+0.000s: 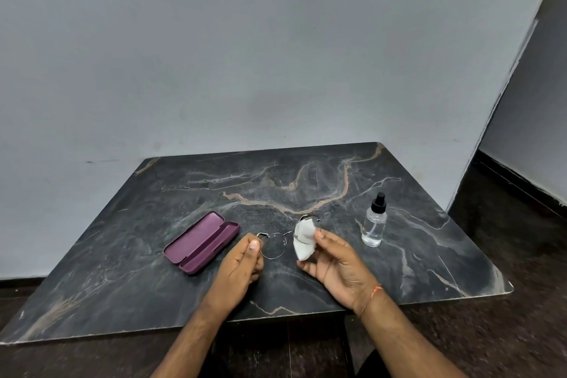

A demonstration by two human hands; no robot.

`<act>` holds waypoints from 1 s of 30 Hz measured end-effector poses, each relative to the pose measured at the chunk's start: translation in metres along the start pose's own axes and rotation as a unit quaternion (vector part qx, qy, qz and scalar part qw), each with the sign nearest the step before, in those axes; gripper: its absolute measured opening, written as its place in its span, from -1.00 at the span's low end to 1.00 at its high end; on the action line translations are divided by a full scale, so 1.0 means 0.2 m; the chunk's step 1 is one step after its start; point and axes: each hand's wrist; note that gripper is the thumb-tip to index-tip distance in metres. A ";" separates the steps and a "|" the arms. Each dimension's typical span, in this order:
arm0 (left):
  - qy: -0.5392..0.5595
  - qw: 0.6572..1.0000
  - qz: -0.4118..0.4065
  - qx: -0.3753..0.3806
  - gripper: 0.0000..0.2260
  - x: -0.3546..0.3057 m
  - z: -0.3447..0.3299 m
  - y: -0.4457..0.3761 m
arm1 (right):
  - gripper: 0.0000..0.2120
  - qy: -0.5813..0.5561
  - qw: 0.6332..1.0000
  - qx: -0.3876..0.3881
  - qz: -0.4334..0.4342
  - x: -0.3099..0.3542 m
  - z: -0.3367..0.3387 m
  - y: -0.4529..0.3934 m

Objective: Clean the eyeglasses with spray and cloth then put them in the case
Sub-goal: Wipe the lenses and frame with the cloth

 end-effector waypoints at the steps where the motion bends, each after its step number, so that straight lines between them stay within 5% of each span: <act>1: 0.004 1.000 0.002 -0.001 -0.70 0.00 0.00 0.00 | -0.79 0.002 1.000 0.007 -0.004 0.00 0.00 0.00; 8: 0.005 1.000 0.003 0.008 -0.58 0.01 0.01 0.00 | -0.83 -0.027 1.000 -0.014 -0.001 0.01 0.01 0.00; 22: 0.008 1.000 0.018 0.013 -0.68 0.02 0.02 -0.01 | -0.88 -0.033 0.998 0.032 -0.043 0.02 0.00 0.01; 26: 0.046 0.999 0.021 -0.002 -0.68 0.02 0.03 -0.01 | -0.59 -0.002 0.995 0.068 -0.072 0.03 0.01 0.00; 30: 0.058 0.998 0.018 -0.020 -0.69 0.03 0.03 -0.02 | -0.51 0.013 0.993 0.074 -0.089 0.04 0.01 0.01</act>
Point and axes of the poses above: each hand's wrist, its own y-axis away from the middle knuckle, its own z-axis out of the back of the hand, x = y × z, and after that the axes turned 4 degrees about z, right-handed
